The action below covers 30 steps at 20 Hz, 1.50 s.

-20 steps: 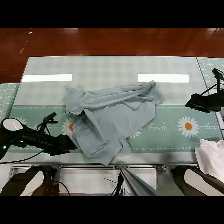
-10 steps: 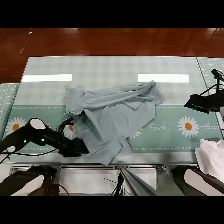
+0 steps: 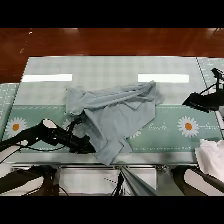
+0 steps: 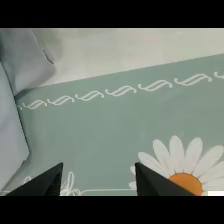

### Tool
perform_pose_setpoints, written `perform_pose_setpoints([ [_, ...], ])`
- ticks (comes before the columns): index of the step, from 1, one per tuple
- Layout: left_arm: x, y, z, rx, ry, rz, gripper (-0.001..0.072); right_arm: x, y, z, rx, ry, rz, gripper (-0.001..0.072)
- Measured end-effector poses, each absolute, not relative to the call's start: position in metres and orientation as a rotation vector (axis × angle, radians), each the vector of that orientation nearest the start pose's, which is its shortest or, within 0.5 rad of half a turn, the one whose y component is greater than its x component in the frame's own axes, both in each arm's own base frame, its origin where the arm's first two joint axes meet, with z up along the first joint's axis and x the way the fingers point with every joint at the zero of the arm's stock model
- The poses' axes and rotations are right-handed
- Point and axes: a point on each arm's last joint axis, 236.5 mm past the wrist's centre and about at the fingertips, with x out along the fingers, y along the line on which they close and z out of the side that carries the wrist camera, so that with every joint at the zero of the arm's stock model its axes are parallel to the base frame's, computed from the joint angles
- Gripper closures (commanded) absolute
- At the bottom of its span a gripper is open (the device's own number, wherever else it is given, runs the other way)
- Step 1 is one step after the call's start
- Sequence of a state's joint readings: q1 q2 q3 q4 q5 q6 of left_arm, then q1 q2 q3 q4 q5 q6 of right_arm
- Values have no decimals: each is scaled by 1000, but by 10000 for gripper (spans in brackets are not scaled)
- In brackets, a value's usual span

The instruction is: Fold the shirts.

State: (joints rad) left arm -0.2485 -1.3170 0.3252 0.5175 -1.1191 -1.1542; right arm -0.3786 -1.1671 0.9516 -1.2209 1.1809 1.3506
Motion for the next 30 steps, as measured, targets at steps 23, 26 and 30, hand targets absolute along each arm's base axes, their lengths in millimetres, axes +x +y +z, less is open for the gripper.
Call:
perform_pose_setpoints([
  [23,103,-223,-116,-747,1904,-662,683,413,28,-111,918,1235,150,430],
  [26,104,-224,-115,-756,1901,-661,683,416,36,-117,880,1234,140,560],
  [30,105,-225,-115,-761,1898,-662,683,417,42,-117,881,1239,139,687],
])
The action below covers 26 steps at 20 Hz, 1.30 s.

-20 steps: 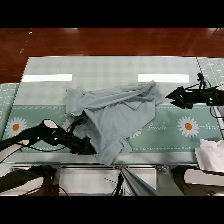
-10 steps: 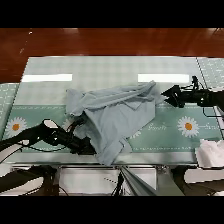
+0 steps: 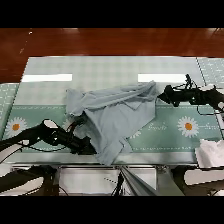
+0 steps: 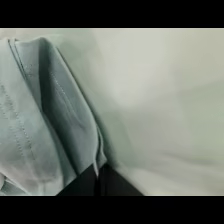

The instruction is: Fold the shirts.

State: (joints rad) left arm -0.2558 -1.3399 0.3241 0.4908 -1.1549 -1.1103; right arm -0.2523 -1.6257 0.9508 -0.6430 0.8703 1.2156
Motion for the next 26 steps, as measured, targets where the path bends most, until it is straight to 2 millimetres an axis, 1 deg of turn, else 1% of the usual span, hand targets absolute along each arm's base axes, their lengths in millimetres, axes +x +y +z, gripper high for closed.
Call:
perform_pose_setpoints([
  [3,106,-225,-114,-761,1894,-664,684,413,50,-115,861,1255,179,689],
  [4,110,-226,-114,-755,1879,-667,685,412,52,-110,843,1251,202,689],
  [5,118,-225,-113,-725,1840,-679,685,410,52,-104,804,1249,232,688],
  [6,135,-225,-113,-697,1771,-674,685,411,52,-91,782,1227,266,689],
  [7,150,-227,-104,-666,1711,-698,685,418,51,-69,764,1175,298,689],
  [8,168,-233,-82,-653,1634,-748,686,423,49,-45,735,1125,328,689],
  [9,188,-240,-54,-644,1537,-801,685,427,46,-16,698,1066,356,689],
  [10,213,-243,-20,-608,1409,-844,685,437,40,22,659,971,370,689],
  [11,238,-244,22,-574,1263,-880,685,442,34,63,607,879,384,689],
  [12,261,-242,77,-527,1088,-915,685,443,31,105,554,791,397,689],
  [13,277,-235,130,-469,918,-923,685,443,26,152,505,684,397,689],
  [14,289,-223,192,-404,729,-910,685,438,24,202,451,575,396,689],
  [15,294,-208,251,-346,546,-875,685,430,20,252,404,460,376,689],
  [16,291,-190,312,-280,366,-824,686,418,18,296,362,356,356,689],
  [17,279,-172,368,-220,200,-767,686,402,18,342,328,246,332,689],
  [18,263,-155,417,-174,59,-708,686,385,17,380,300,153,307,689],
  [19,243,-139,459,-128,-62,-643,686,364,16,419,278,57,280,689],
  [20,223,-127,493,-95,-158,-588,686,344,16,449,258,-19,256,689],
  [21,202,-117,522,-73,-243,-539,686,322,17,478,242,-92,232,689],
  [22,181,-110,543,-47,-303,-489,686,302,18,500,229,-148,208,689],
  [23,162,-106,560,-30,-348,-456,686,283,17,517,218,-194,181,689],
  [24,150,-103,568,-14,-364,-423,686,263,16,532,203,-232,150,689],
  [25,140,-101,569,8,-353,-392,686,245,14,544,186,-260,115,689],
  [26,134,-98,568,22,-337,-360,686,230,13,551,169,-272,83,689],
])
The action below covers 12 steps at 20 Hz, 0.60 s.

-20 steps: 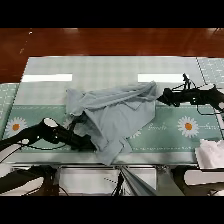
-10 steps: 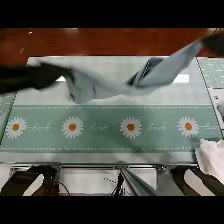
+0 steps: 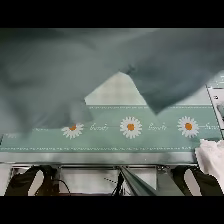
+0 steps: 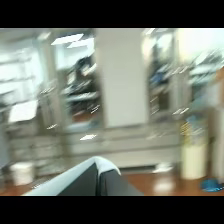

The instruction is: Fold the shirts.

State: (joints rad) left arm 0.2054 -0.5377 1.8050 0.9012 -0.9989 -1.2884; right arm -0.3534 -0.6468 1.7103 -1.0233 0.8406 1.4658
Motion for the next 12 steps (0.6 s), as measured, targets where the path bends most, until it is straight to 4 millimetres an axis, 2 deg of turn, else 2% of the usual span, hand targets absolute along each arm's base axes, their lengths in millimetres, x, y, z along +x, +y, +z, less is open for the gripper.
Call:
perform_pose_setpoints([
  [2,125,-97,556,29,-267,-331,686,204,11,554,133,-257,24,689],
  [4,123,-96,536,18,-165,-312,686,190,9,541,109,-183,-18,689],
  [6,123,-95,513,14,-63,-300,686,184,5,517,84,-71,-55,689],
  [9,125,-91,479,9,89,-284,686,182,-6,468,40,151,-106,689],
  [12,132,-87,439,-9,285,-284,686,187,-16,423,32,359,-125,690],
])
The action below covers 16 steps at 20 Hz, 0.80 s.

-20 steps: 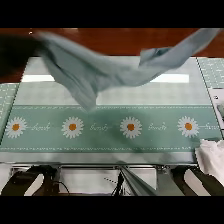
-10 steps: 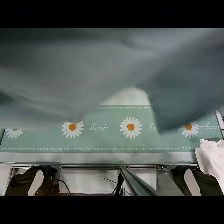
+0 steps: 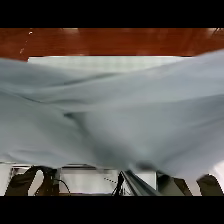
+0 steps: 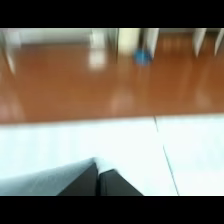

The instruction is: Fold the shirts.

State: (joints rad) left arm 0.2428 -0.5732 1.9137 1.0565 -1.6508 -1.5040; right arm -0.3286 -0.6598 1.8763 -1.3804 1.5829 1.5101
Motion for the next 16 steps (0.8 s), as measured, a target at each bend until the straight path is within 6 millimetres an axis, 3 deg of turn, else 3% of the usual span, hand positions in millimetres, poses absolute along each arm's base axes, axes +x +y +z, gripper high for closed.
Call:
perform_pose_setpoints([
  [3,148,-80,405,-36,457,-288,686,207,-25,390,42,520,-119,690],
  [7,203,-66,356,-102,692,-304,685,262,-43,339,84,741,-94,690],
  [11,287,-57,307,-170,846,-371,685,335,-54,270,159,952,-26,689],
  [16,395,-63,223,-241,986,-463,685,422,-53,180,227,1103,59,689],
])
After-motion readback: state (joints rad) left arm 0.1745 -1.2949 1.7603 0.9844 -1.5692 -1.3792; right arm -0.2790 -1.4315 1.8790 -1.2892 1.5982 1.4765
